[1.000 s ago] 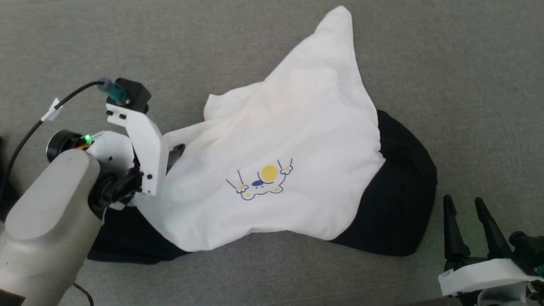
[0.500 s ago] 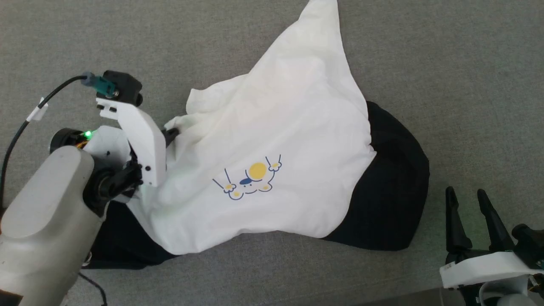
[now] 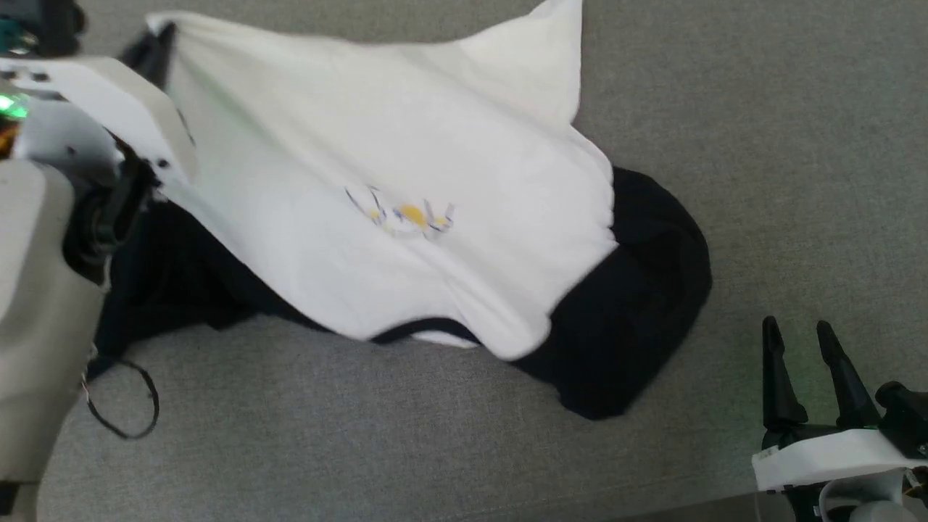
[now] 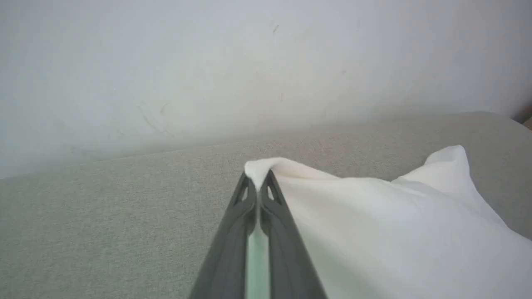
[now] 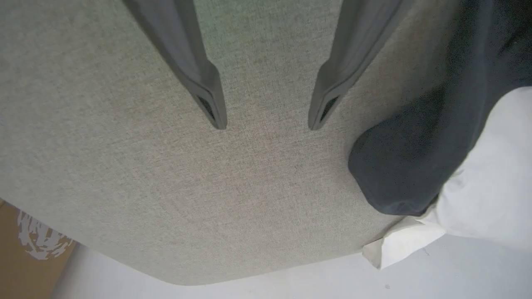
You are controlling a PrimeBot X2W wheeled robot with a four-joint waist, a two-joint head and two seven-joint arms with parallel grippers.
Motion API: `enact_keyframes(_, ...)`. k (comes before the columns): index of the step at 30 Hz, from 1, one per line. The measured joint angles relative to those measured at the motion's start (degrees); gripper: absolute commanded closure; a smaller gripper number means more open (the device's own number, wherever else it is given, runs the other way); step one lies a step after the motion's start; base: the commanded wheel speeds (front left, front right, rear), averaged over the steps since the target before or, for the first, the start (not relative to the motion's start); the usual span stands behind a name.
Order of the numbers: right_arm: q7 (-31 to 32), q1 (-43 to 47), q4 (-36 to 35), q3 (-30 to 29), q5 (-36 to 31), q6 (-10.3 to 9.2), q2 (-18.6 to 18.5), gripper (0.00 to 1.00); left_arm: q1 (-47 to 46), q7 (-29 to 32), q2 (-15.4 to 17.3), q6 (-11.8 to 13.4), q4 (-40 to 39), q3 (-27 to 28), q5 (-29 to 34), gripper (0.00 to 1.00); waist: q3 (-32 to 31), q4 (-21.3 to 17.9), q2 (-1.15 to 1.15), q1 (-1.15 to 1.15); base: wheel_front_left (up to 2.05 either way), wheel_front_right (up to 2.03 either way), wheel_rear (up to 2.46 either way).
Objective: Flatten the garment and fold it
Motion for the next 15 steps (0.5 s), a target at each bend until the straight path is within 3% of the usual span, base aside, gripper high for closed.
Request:
enact_keyframes(4,0.0,0.0,-0.4,-0.2,-0.3,0.00,0.0,0.00,-2.9,-8.2,0.6,3.4,2.4,2.9,3.2,1.00,2.0,-0.2,0.00,0.00,0.00,0.00,0.00)
enact_keyframes(10,0.0,-0.8,-1.1,-0.3,-0.5,0.00,0.0,0.00,-6.0,-12.4,0.6,4.1,8.3,3.9,4.3,1.00,5.5,-0.8,0.00,0.01,0.00,0.00,0.00)
enact_keyframes(12,0.0,-1.2,-1.2,-0.1,-0.6,0.00,0.0,0.00,-6.0,-12.5,-0.1,4.0,10.5,3.7,4.2,0.65,6.6,-1.0,0.00,0.01,0.00,0.00,0.00)
enact_keyframes(13,0.0,-1.2,-1.3,-0.1,-0.6,0.00,0.0,0.00,-6.0,-12.4,-0.5,3.8,11.5,3.4,4.1,0.13,7.1,-1.1,0.00,0.01,0.00,0.00,0.00)
enact_keyframes(14,0.0,-1.2,-1.4,-0.1,-0.7,0.00,0.0,0.00,-6.0,-12.3,-1.0,3.2,12.4,3.3,3.9,0.00,7.5,-1.2,0.00,0.01,0.00,0.00,0.00)
enact_keyframes(15,0.0,-1.2,-1.4,-0.2,-0.7,0.00,0.0,0.00,-6.0,-12.3,-1.6,2.8,12.9,3.0,3.7,0.00,7.9,-1.3,0.00,0.01,0.00,0.00,0.00)
